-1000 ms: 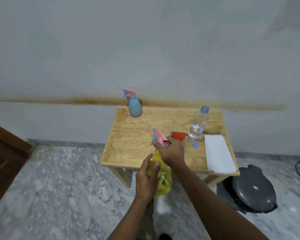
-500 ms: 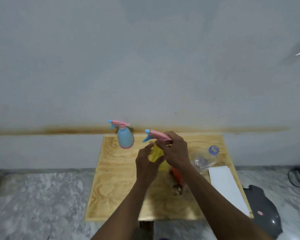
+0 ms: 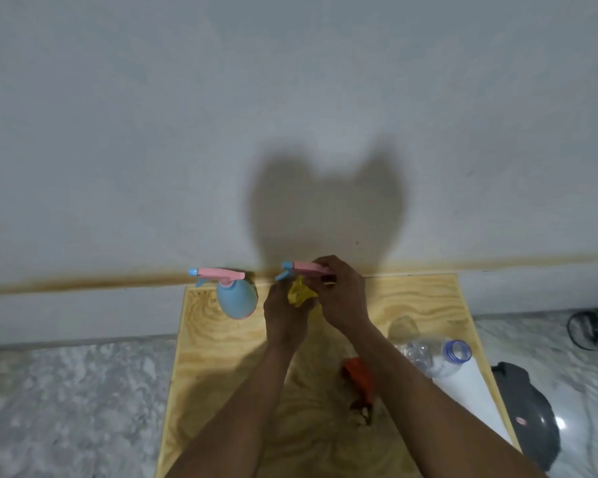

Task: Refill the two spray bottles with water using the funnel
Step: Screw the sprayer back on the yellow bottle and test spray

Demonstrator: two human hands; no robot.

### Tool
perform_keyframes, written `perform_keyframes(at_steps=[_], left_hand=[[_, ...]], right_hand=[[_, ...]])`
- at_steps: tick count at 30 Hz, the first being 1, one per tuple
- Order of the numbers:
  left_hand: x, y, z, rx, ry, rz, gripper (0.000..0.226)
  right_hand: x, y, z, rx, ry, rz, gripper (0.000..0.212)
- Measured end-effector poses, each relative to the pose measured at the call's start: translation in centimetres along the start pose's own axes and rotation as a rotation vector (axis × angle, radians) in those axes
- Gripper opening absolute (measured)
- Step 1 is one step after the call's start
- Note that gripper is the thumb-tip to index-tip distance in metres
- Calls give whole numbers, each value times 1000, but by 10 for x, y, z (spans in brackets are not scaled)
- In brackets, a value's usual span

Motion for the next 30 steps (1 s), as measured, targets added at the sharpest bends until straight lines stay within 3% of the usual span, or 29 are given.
perform_keyframes(at_steps=[12, 22, 26, 30], left_hand=[[-2, 17, 1, 7, 125, 1, 40], [-7, 16, 5, -22, 161, 8, 48], [-12, 6, 14, 11, 221, 39, 65], [-15, -37, 14, 49, 194, 30, 60]], right_hand=[[-9, 20, -12, -26, -17, -4, 27], [10, -8, -20, -125, 71, -69, 59], [39, -55, -15, -119, 170, -188, 44], [77, -126, -36, -203, 107, -109, 18]])
Point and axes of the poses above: each hand's wrist, its own y-axis towards the middle knuckle, its own x-axis out of the back of the hand, z = x × y, the point moved 10 cm from there along y, towards the middle knuckle, and after that the axes turned 12 degrees about y, right-handed, at the moved point
